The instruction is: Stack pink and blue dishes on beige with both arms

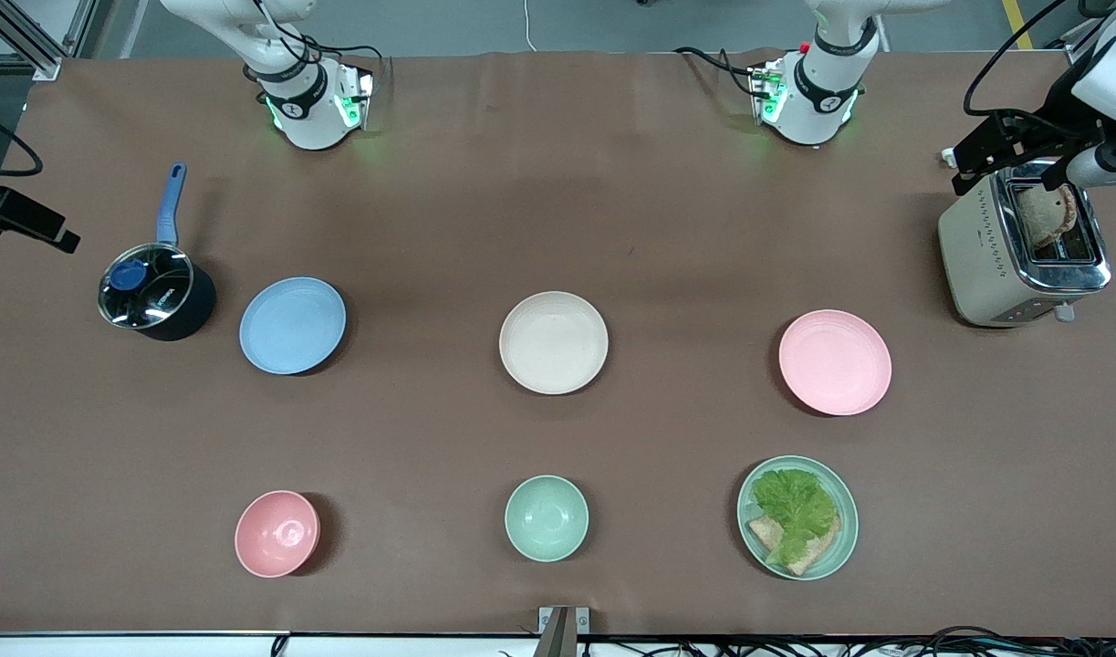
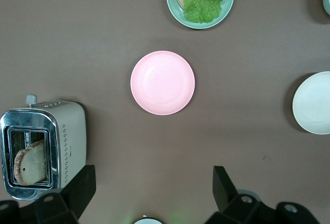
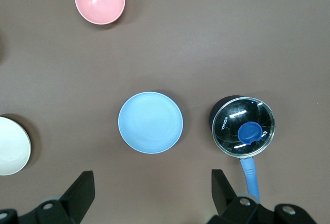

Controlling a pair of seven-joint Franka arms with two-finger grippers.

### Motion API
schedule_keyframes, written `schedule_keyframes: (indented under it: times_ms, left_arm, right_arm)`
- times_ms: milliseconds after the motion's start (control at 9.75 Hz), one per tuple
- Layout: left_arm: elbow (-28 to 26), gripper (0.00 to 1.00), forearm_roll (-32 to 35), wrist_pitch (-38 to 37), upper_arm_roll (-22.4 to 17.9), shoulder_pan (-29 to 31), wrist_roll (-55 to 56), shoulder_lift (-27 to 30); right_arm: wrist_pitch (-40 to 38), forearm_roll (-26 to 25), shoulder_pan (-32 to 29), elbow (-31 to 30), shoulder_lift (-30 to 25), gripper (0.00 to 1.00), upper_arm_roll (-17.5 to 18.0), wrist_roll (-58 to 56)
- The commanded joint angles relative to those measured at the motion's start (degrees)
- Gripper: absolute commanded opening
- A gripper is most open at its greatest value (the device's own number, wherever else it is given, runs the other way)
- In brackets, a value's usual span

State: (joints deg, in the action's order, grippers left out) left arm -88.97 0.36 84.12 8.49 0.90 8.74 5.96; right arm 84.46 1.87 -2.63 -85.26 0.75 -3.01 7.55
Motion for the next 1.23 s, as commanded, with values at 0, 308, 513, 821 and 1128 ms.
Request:
schedule_keyframes:
  times_ms: [0, 308, 513, 821, 1128]
  left_arm:
    - [-0.6, 1.00, -0.2, -0.6, -0.2, 0.0, -0.7, -0.8]
    - [-0.3, 1.00, -0.2, 0.3, -0.6, 2.9, -7.4, -6.5]
    - [-6.4, 1.00, -0.8, 10.9, -0.6, 6.1, -14.5, -11.1]
    - [-22.9, 1.00, -0.4, 34.0, -0.6, 7.5, -18.3, -15.3]
    - [-26.2, 1.00, -0.6, 51.3, -0.2, 13.8, -32.3, -28.6]
  right_arm:
    - [0.3, -0.9, -0.1, -2.2, -2.0, 1.00, 0.0, -0.8]
    - [-0.1, -0.9, -0.1, -2.2, -2.0, 1.00, -0.1, -0.8]
    - [-0.1, -0.8, -0.2, -3.0, -1.5, 1.00, -0.1, -3.0]
    - [10.7, -0.3, -1.1, -15.8, -0.3, 1.00, -2.4, -11.7]
    - [33.3, -0.1, -1.1, -32.1, 4.2, 1.00, -2.4, -16.8]
